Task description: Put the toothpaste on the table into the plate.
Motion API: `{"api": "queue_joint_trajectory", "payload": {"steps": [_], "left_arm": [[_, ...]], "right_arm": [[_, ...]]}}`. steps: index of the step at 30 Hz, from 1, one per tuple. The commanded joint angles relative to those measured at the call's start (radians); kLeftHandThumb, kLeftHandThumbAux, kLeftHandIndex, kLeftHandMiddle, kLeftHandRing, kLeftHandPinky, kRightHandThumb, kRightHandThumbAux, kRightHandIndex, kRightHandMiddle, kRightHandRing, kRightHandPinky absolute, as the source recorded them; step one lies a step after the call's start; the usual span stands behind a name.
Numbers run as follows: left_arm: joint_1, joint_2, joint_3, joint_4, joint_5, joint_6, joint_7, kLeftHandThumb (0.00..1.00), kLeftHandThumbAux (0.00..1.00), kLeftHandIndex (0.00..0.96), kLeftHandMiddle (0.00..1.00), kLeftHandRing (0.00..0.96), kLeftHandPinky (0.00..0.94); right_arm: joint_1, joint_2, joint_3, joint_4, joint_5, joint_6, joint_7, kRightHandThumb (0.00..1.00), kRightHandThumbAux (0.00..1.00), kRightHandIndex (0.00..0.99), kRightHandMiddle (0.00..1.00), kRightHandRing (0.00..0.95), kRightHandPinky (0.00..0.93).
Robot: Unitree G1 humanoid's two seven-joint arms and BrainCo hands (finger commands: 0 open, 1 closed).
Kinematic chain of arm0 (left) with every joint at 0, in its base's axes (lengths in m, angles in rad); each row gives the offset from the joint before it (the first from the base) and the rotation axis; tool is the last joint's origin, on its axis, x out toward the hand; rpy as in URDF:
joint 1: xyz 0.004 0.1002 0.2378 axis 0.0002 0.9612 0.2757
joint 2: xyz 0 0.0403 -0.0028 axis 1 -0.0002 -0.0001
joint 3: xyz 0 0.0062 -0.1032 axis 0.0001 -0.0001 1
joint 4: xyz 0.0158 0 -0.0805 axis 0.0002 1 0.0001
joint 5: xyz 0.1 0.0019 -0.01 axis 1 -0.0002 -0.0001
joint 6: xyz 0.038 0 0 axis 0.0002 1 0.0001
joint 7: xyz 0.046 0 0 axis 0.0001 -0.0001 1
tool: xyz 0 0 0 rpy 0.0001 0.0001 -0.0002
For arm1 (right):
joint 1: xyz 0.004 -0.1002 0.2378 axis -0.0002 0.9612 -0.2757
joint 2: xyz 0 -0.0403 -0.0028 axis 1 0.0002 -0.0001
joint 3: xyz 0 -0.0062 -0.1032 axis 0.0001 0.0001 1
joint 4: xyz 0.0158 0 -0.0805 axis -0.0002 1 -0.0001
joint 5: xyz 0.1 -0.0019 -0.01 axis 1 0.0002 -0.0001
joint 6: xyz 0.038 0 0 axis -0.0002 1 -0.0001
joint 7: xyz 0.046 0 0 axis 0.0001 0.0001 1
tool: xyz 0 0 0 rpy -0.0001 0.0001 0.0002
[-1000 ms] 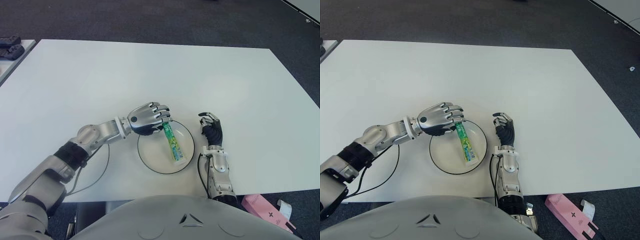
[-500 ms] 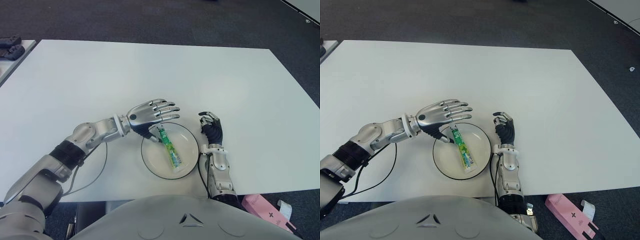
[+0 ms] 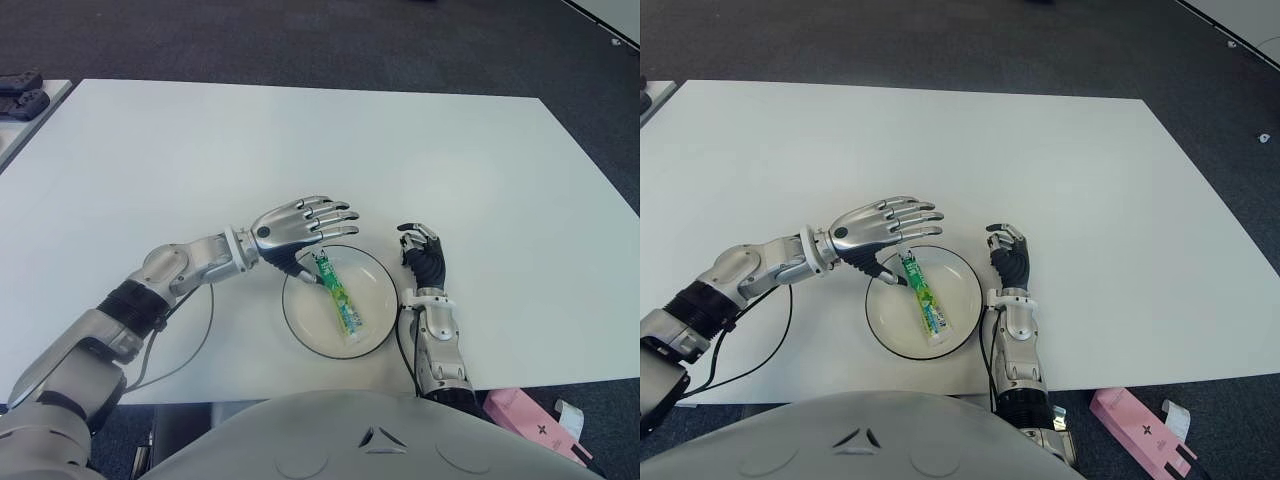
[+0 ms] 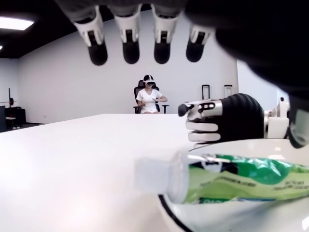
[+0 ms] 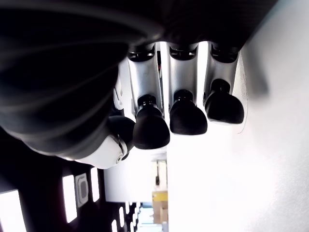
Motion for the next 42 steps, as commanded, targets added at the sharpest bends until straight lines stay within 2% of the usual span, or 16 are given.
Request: {"api": "queue_joint_trajectory", "payload": {"steps": [1,8,12,14,16,19,24,28,29,30,31,33,37,42], "left_arm": [[0.022,-0.020,0.028,0.023,-0.066,0.013,-0.036,0.070,0.389,0.000,0.000,0.000,0.000],[0.079,-0.103,0.112,0.055,-0.256,0.059,-0.052,0.081,0.454,0.000,0.000,0.000,0.006],[0.093,-0.173,0.177,0.099,-0.337,0.052,0.020,0.093,0.585,0.000,0.000,0.012,0.102],[0.095,-0.211,0.215,0.121,-0.388,0.044,0.047,0.100,0.658,0.000,0.030,0.064,0.172],[0.097,-0.246,0.253,0.133,-0.450,0.049,0.050,0.129,0.757,0.087,0.109,0.150,0.257],[0.109,-0.295,0.313,0.127,-0.562,0.089,0.018,0.138,0.866,0.223,0.235,0.241,0.297],[0.145,-0.333,0.386,0.058,-0.752,0.182,-0.103,0.088,0.938,0.310,0.321,0.302,0.301],[0.150,-0.366,0.441,0.040,-0.909,0.264,-0.206,0.054,0.966,0.439,0.388,0.363,0.355],[0.148,-0.370,0.452,0.044,-0.936,0.275,-0.228,0.181,0.918,0.436,0.396,0.372,0.362],[0.145,-0.374,0.467,0.050,-0.969,0.288,-0.255,0.365,0.848,0.433,0.408,0.383,0.372],[0.143,-0.378,0.477,0.053,-0.991,0.297,-0.274,0.482,0.804,0.431,0.418,0.393,0.381],[0.132,-0.394,0.504,0.062,-1.056,0.340,-0.320,0.585,0.765,0.430,0.434,0.408,0.391],[0.123,-0.421,0.543,0.057,-1.134,0.396,-0.378,0.674,0.733,0.429,0.468,0.435,0.413],[0.094,-0.444,0.592,0.083,-1.196,0.442,-0.420,0.696,0.726,0.429,0.485,0.449,0.435]], "right_arm": [[-0.003,0.005,-0.002,0.018,-0.008,0.023,-0.009,0.702,0.727,0.438,0.833,0.822,0.820],[-0.006,0.007,-0.001,0.019,-0.007,0.024,-0.015,0.702,0.727,0.438,0.837,0.828,0.825],[-0.007,0.008,0.001,0.022,-0.007,0.019,-0.016,0.701,0.727,0.438,0.843,0.835,0.834],[-0.007,0.007,0.003,0.019,-0.006,0.022,-0.014,0.701,0.727,0.438,0.843,0.834,0.829],[-0.006,0.007,0.004,0.016,-0.006,0.025,-0.012,0.701,0.727,0.438,0.842,0.833,0.823],[-0.009,0.006,0.005,0.018,-0.006,0.026,-0.011,0.702,0.727,0.438,0.840,0.831,0.820],[-0.011,0.009,0.005,0.016,-0.006,0.027,-0.017,0.702,0.727,0.438,0.841,0.831,0.827],[-0.020,0.008,0.003,0.024,-0.005,0.031,-0.018,0.702,0.726,0.438,0.840,0.831,0.823],[-0.022,0.009,0.003,0.028,-0.006,0.030,-0.019,0.702,0.726,0.438,0.840,0.830,0.823],[-0.024,0.009,0.004,0.030,-0.006,0.029,-0.019,0.702,0.726,0.438,0.839,0.830,0.823],[-0.025,0.009,0.004,0.032,-0.006,0.028,-0.020,0.702,0.726,0.438,0.839,0.829,0.822],[-0.030,0.007,0.004,0.042,-0.005,0.020,-0.014,0.702,0.726,0.438,0.839,0.830,0.824],[-0.039,0.005,0.005,0.059,-0.005,0.007,-0.011,0.702,0.726,0.438,0.839,0.830,0.825],[-0.051,0.002,0.003,0.077,-0.002,-0.001,-0.005,0.702,0.727,0.438,0.838,0.830,0.822]]}}
